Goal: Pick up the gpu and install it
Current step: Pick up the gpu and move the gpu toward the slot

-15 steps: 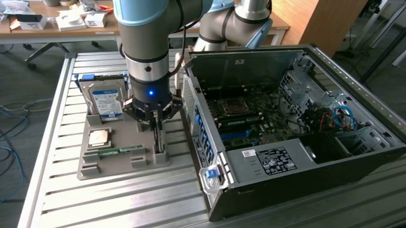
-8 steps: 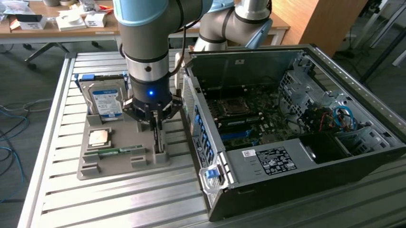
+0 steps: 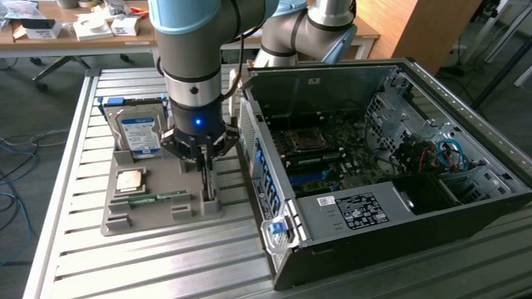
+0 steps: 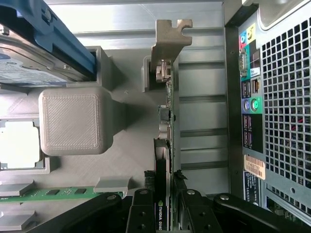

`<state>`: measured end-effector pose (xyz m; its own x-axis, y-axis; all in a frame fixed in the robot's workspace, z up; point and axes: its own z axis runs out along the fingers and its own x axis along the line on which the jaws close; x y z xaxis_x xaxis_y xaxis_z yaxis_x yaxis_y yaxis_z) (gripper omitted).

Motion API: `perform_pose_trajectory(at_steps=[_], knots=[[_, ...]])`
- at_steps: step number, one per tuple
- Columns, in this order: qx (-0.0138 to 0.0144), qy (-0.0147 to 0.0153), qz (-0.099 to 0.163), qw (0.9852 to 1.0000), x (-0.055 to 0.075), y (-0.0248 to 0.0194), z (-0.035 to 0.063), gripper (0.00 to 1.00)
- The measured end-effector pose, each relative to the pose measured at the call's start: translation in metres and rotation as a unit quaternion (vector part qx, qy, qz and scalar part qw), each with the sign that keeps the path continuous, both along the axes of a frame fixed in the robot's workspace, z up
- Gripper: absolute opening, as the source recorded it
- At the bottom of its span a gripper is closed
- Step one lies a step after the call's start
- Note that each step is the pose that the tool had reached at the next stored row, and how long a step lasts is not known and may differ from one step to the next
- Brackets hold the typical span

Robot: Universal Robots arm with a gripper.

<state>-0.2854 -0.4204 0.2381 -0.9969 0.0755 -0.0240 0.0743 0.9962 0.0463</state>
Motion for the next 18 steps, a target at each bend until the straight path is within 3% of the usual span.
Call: perform_pose_trajectory(at_steps=[7, 18], knots=[[-0.0004, 0.0005, 0.000, 1.0000, 0.000, -0.0001, 0.0141, 0.26], [-0.0004, 0.0003, 0.000, 1.0000, 0.000, -0.0001, 0.0517, 0.26]])
